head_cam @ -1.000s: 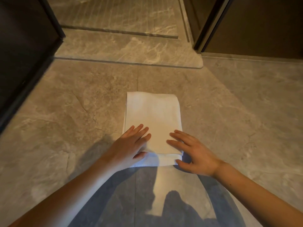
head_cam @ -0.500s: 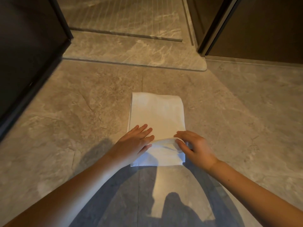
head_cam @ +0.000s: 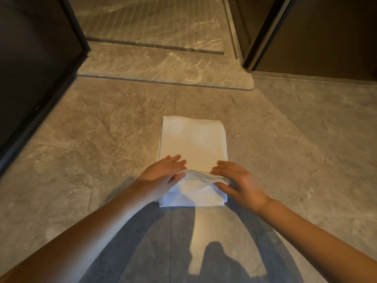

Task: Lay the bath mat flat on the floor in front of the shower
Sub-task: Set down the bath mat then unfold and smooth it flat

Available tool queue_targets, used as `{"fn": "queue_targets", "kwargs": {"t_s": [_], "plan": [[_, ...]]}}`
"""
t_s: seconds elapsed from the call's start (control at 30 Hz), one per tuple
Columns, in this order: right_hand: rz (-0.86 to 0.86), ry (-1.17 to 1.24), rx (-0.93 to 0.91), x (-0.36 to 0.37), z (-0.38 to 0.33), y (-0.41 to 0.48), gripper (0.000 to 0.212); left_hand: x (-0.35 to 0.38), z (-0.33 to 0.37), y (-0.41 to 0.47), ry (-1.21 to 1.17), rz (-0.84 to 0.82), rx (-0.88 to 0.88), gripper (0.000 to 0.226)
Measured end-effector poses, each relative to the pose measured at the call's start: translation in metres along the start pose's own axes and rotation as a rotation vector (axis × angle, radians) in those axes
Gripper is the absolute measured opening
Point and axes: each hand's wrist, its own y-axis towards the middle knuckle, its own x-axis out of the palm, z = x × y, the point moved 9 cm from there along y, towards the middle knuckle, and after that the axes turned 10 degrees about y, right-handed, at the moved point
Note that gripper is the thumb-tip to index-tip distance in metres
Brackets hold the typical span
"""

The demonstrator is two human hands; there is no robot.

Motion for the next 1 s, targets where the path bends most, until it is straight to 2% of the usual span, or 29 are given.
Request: {"fn": "queue_targets", "kwargs": {"t_s": [0.1,0.23,0.33,0.47,0.57,0.7,0.77,0.9,1.0], "plan": [[0.042,0.234,0.194,-0.003,0.016,0.001,0.026,0.005,0.000,-0.003,-0.004,-0.016,0.059,0.053],[0.068,0.269,0.295,-0.003,0.023,-0.001,0.027,0.019,0.000,-0.014,0.115,-0.071,0.120,0.082],[0.121,0.328,0.306,-0.005,0.021,0.000,0.025,0.016,0.000,-0.019,0.138,-0.037,0.144,0.080],[0.174,0.372,0.299,-0.009,0.019,0.002,0.025,0.005,-0.002,-0.021,0.074,0.057,0.092,0.062],[0.183,0.293,0.252,-0.013,0.014,0.004,0.028,-0.001,-0.010,-0.021,-0.039,0.082,0.004,0.052],[-0.007,0.067,0.034,-0.004,-0.010,0.010,0.047,-0.010,-0.011,-0.014,-0.158,0.071,-0.040,0.053],[-0.025,0.000,-0.026,-0.003,-0.018,0.012,0.049,-0.016,-0.009,-0.011,-0.157,0.079,-0.038,0.054],[0.120,0.187,0.030,-0.021,-0.020,0.019,0.048,-0.022,-0.004,-0.010,-0.133,0.089,-0.003,0.065],[0.219,0.352,0.081,-0.034,-0.021,0.026,0.045,-0.022,0.007,-0.012,0.082,0.077,0.108,0.083]]}}
